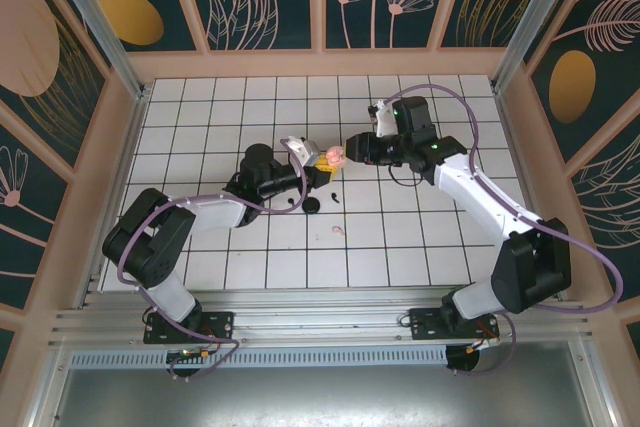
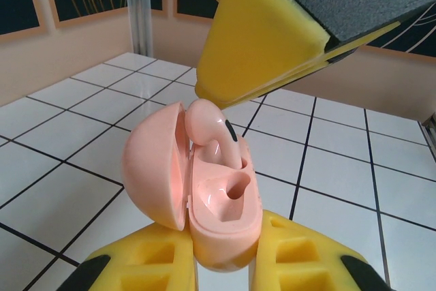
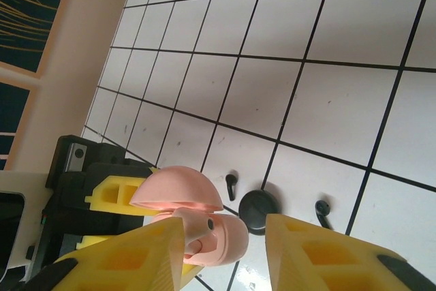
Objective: Insert the wireless bluetooth earbuds into the charging case
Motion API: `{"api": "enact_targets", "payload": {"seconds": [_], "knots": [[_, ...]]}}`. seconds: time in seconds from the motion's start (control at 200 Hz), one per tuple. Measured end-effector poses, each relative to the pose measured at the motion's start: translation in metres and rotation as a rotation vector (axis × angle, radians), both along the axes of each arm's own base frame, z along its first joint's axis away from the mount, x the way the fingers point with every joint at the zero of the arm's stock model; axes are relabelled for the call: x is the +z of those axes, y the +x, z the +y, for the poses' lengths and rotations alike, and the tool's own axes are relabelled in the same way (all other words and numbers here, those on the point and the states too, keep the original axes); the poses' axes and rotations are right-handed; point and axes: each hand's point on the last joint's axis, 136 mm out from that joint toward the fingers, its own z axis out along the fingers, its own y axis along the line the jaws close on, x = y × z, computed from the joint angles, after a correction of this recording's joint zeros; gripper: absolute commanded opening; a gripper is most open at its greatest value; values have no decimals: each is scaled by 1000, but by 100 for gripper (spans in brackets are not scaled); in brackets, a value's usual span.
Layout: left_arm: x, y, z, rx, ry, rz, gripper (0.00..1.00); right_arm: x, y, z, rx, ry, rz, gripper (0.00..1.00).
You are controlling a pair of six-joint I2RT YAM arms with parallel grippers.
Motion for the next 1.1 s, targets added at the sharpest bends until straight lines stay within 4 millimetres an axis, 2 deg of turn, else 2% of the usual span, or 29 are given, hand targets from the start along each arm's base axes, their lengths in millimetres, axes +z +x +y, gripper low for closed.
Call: {"api": "enact_targets", "payload": {"seconds": [0.285,0.676,1.096], "knots": [[0,0,0,0,0,0,13,1,3,2,4,1,2,42],[-2,0,0,0,5,8,13,-3,2,4,12,-8,6,38],[-5,-1,1,1,14,21,13,-9,-2,1,21,-35,20,40]]}}
